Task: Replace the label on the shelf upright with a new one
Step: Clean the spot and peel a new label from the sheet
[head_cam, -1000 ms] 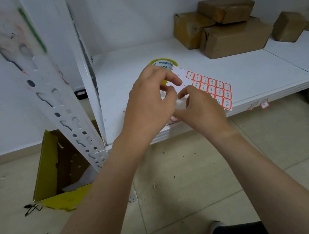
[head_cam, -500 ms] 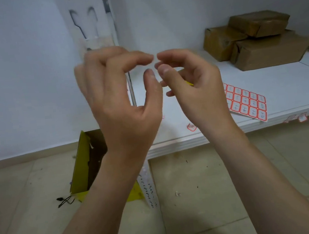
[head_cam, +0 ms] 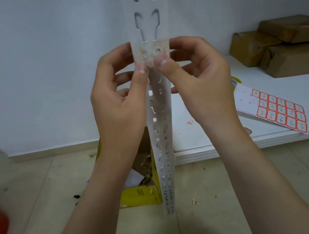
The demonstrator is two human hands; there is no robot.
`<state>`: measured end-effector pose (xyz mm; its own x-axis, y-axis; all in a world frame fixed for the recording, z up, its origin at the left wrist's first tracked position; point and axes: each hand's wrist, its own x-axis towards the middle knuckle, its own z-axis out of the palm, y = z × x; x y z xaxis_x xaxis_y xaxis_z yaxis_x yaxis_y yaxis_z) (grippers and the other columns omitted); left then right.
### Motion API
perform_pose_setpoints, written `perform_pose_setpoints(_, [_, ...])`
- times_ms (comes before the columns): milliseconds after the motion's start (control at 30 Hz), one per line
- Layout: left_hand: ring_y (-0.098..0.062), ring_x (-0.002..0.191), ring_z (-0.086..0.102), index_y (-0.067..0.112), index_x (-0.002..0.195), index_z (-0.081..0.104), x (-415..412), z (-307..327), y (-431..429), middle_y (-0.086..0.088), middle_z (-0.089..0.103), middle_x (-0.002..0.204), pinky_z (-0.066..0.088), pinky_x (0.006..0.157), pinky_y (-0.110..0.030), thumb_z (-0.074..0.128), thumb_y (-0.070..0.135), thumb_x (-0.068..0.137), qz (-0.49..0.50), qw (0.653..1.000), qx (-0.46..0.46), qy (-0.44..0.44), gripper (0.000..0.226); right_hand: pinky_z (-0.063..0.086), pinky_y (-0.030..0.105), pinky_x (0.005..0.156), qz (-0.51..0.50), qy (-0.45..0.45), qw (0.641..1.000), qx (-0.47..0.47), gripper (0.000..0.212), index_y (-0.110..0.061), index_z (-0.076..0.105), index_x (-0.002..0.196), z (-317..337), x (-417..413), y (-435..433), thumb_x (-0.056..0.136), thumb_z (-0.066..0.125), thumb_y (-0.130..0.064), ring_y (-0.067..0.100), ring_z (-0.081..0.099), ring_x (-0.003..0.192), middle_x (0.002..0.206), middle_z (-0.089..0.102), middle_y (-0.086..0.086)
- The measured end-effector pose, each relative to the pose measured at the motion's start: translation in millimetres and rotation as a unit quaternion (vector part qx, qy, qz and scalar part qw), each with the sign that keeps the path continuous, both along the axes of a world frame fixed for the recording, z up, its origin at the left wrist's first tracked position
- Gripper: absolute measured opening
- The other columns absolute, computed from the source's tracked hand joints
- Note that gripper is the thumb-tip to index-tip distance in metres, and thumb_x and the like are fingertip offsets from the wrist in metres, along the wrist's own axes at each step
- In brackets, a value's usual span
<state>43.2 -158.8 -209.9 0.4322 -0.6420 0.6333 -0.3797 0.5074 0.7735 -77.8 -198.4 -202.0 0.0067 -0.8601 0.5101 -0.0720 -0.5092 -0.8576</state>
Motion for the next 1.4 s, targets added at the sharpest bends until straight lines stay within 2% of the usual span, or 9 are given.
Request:
perform_pose_setpoints(100, [-0.008,0.106,0.074,0.016,0.130,0.063,4,3,-2,0.009,0.072,0.123,0.063,0.082,-0.022,0.065,0.018,0.104,-0.003,1.000,0.010,0.005,0.026,0.065,0.043,0.071,-0.003,-0.007,1.000,0.001,0.026,-0.026,0.072,0.113,3,8,-1,0.090,0.082,-0.035,0.021,0.075,0.083,0.099,0.078,-0.005])
perform_pose_setpoints(367, [-0.020,0.102,0.077,0.016,0.123,0.065,5,8,-5,0.005,0.075,0.118,0.067,0.081,-0.042,0.069,0.025,0.101,-0.001,0.999,0.024,0.027,0.024,0.066,0.026,0.069,-0.003,0.057,0.998,-0.030,0.012,-0.037,0.076,0.110,10,1,-1,0.100,0.071,-0.033,0.003,0.074,0.081,0.088,0.076,-0.019])
perform_pose_setpoints(600, [-0.015,0.097,0.077,0.027,0.106,0.067,7,11,-7,0.008,0.078,0.106,0.066,0.080,-0.043,0.070,0.029,0.100,0.014,1.000,0.013,0.017,0.006,0.068,0.038,0.076,0.020,0.082,0.996,-0.037,0.020,-0.044,0.072,0.107,13,-7,-1,0.104,0.065,-0.025,0.009,0.078,0.087,0.091,0.078,-0.024])
perform_pose_setpoints(800, [0.000,0.089,0.072,0.036,0.096,0.068,5,11,-6,0.017,0.075,0.090,0.065,0.076,-0.040,0.071,0.027,0.100,0.032,0.999,-0.002,0.011,0.010,0.067,0.040,0.069,0.005,0.024,1.000,0.003,0.009,-0.032,0.077,0.102,11,3,-2,0.094,0.078,-0.035,0.015,0.077,0.080,0.090,0.080,0.001])
perform_pose_setpoints(900, [-0.002,0.089,0.073,0.038,0.096,0.068,6,9,-6,0.018,0.074,0.089,0.065,0.075,-0.042,0.068,0.025,0.102,0.035,0.999,-0.004,0.006,0.014,0.066,0.043,0.069,-0.010,0.017,1.000,0.007,0.018,-0.028,0.079,0.101,13,9,-4,0.089,0.081,-0.041,0.018,0.075,0.080,0.088,0.079,0.005])
perform_pose_setpoints(1000, [-0.006,0.092,0.073,0.031,0.103,0.071,6,8,-7,0.015,0.075,0.093,0.065,0.075,-0.045,0.067,0.024,0.103,0.028,1.000,-0.007,0.008,0.008,0.064,0.044,0.070,-0.008,0.039,0.999,-0.013,0.012,-0.033,0.079,0.099,14,7,-6,0.091,0.079,-0.043,0.019,0.074,0.079,0.087,0.079,0.003])
perform_pose_setpoints(1100, [-0.007,0.091,0.073,0.028,0.106,0.071,5,8,-7,0.014,0.075,0.096,0.065,0.075,-0.044,0.066,0.026,0.103,0.029,0.999,-0.003,0.013,0.006,0.065,0.043,0.073,0.013,0.070,0.997,-0.039,0.010,-0.033,0.080,0.105,18,0,-6,0.097,0.074,-0.035,0.014,0.076,0.081,0.089,0.081,-0.005])
perform_pose_setpoints(1200, [-0.009,0.092,0.075,0.030,0.104,0.070,5,8,-6,0.013,0.075,0.095,0.065,0.074,-0.044,0.066,0.026,0.103,0.028,0.999,-0.003,0.014,0.006,0.065,0.048,0.074,0.023,0.108,0.992,-0.058,0.014,-0.030,0.079,0.110,18,-8,-10,0.102,0.069,-0.028,0.019,0.077,0.086,0.094,0.082,-0.002])
perform_pose_setpoints(1400, [-0.006,0.090,0.075,0.033,0.100,0.070,6,13,-5,0.015,0.076,0.092,0.065,0.072,-0.035,0.069,0.026,0.102,0.028,0.999,0.003,0.024,0.007,0.066,0.023,0.076,0.078,0.117,0.989,-0.048,0.022,-0.026,0.076,0.117,19,-17,-10,0.107,0.060,-0.015,0.012,0.078,0.092,0.101,0.081,-0.009])
